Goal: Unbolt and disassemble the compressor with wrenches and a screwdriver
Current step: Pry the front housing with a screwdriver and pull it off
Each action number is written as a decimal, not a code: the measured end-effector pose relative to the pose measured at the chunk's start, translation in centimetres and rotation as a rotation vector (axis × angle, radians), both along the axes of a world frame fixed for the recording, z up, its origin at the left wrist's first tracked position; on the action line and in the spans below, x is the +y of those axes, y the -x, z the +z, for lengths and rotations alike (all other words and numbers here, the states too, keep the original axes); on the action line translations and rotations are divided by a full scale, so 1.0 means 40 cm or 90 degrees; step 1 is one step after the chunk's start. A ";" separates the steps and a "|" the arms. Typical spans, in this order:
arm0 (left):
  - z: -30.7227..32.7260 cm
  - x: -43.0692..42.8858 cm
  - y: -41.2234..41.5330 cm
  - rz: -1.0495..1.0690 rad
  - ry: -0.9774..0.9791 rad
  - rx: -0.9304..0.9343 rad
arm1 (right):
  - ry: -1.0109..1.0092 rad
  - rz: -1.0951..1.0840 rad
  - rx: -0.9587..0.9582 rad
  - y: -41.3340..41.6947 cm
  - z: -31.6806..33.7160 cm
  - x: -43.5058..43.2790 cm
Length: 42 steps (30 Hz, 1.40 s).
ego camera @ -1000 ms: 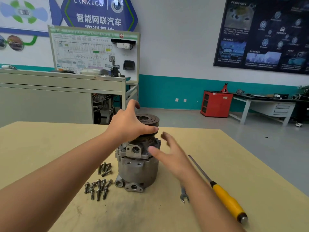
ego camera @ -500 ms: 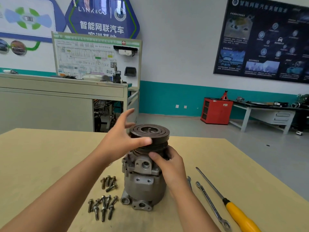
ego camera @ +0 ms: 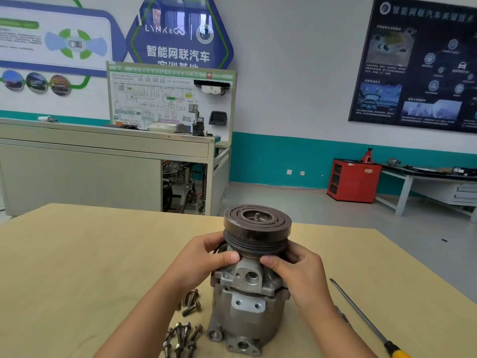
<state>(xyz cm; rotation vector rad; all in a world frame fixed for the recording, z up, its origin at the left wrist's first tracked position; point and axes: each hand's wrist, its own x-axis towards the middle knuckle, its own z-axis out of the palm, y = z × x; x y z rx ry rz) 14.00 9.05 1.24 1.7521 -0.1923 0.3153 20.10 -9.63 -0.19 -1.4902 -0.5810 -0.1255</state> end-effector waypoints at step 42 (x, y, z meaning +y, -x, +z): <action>0.015 -0.067 0.010 -0.039 0.100 -0.138 | -0.022 0.005 -0.116 0.035 0.054 -0.041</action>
